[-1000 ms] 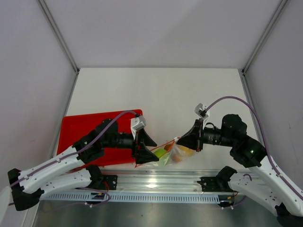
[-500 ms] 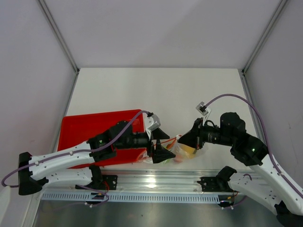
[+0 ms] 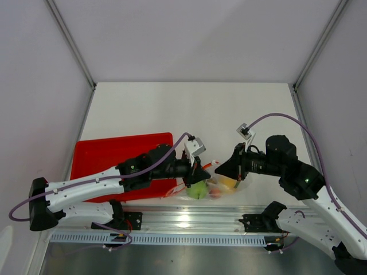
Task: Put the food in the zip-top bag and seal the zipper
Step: Adjust the zipper food storage bag at the center of the board.
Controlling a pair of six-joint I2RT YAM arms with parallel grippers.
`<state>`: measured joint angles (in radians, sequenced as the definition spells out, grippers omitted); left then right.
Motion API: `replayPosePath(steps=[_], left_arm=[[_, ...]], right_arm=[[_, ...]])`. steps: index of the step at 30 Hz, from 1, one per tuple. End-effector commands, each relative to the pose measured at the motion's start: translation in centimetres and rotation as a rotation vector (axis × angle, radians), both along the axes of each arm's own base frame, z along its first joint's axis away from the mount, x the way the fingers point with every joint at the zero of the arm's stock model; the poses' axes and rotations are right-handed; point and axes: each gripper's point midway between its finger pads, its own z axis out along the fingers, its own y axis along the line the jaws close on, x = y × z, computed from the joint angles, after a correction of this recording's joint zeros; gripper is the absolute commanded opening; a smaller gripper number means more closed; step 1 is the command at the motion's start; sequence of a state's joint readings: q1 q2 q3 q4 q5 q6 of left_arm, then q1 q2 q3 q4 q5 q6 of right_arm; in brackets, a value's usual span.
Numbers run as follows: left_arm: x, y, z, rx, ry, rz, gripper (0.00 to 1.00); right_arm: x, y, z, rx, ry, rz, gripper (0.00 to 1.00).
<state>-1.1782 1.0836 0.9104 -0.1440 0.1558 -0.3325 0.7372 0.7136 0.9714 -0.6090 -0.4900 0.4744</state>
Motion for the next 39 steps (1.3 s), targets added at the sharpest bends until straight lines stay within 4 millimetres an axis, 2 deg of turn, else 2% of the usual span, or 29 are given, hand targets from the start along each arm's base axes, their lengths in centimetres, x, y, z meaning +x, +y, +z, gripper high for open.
replayPosePath(steps=[1, 2, 6, 10, 16, 18, 20, 21, 24, 25, 26, 27, 28, 30, 31, 32, 34, 39], left_arm=[[-0.2, 0.4, 1.5, -0.027, -0.028, -0.008, 0.01], [-0.4, 0.4, 1.6, -0.031, -0.029, -0.018, 0.01], [-1.0, 0.4, 2.2, -0.056, -0.035, -0.055, 0.01], [-1.4, 0.2, 2.6, -0.070, -0.029, -0.079, 0.01], [-1.9, 0.1, 2.7, -0.080, -0.019, -0.104, 0.01], [-2.0, 0.2, 2.6, -0.079, -0.018, -0.112, 0.01], [-2.1, 0.2, 2.6, -0.082, -0.018, -0.111, 0.01], [-2.0, 0.3, 2.6, -0.084, -0.019, -0.110, 0.01], [-2.1, 0.5, 3.0, -0.098, -0.025, -0.110, 0.01], [-1.9, 0.7, 3.3, -0.111, -0.030, -0.097, 0.15], [-1.8, 0.9, 3.5, -0.121, -0.034, -0.091, 0.36], [-1.7, 1.0, 3.7, -0.140, -0.038, -0.083, 0.52], [-1.9, 1.4, 4.3, -0.166, -0.047, -0.087, 0.64], [-1.8, 1.8, 5.3, -0.210, -0.070, -0.082, 0.70], [-1.7, 2.3, 6.3, -0.244, -0.088, -0.070, 0.70], [-1.7, 2.5, 6.2, -0.258, -0.094, -0.066, 0.70], [-1.3, 3.1, 8.2, -0.332, -0.126, -0.044, 0.70], [-1.0, 3.1, 9.8, -0.393, -0.153, -0.037, 0.69]], right_arm=[[-0.9, 0.0, 1.4, 0.027, -0.067, 0.065, 0.06], [-1.1, 0.0, 1.3, 0.027, -0.071, 0.081, 0.12], [-1.8, 0.3, 1.6, 0.049, -0.089, 0.135, 0.17], [-2.3, 0.7, 2.2, 0.089, -0.125, 0.187, 0.27], [-1.8, 1.4, 2.2, 0.098, -0.148, 0.212, 0.29], [-1.6, 1.6, 2.1, 0.096, -0.151, 0.213, 0.26], [-1.4, 1.8, 2.0, 0.095, -0.150, 0.216, 0.05], [-1.4, 1.9, 1.8, 0.092, -0.143, 0.216, 0.00], [-1.1, 1.7, 1.8, 0.091, -0.152, 0.185, 0.00], [-0.9, 1.6, 1.7, 0.092, -0.155, 0.171, 0.00], [-0.9, 1.4, 2.0, 0.099, -0.165, 0.160, 0.00], [-1.0, 1.3, 2.1, 0.103, -0.170, 0.159, 0.00], [-1.1, 1.3, 1.9, 0.103, -0.166, 0.163, 0.00], [-1.3, 1.3, 1.6, 0.102, -0.161, 0.174, 0.00], [-1.3, 1.3, 1.4, 0.099, -0.157, 0.178, 0.00], [-1.5, 1.4, 1.2, 0.101, -0.152, 0.189, 0.00], [-1.7, 1.5, 1.0, 0.109, -0.149, 0.202, 0.00], [-2.6, 1.6, 1.6, 0.137, -0.155, 0.244, 0.00]])
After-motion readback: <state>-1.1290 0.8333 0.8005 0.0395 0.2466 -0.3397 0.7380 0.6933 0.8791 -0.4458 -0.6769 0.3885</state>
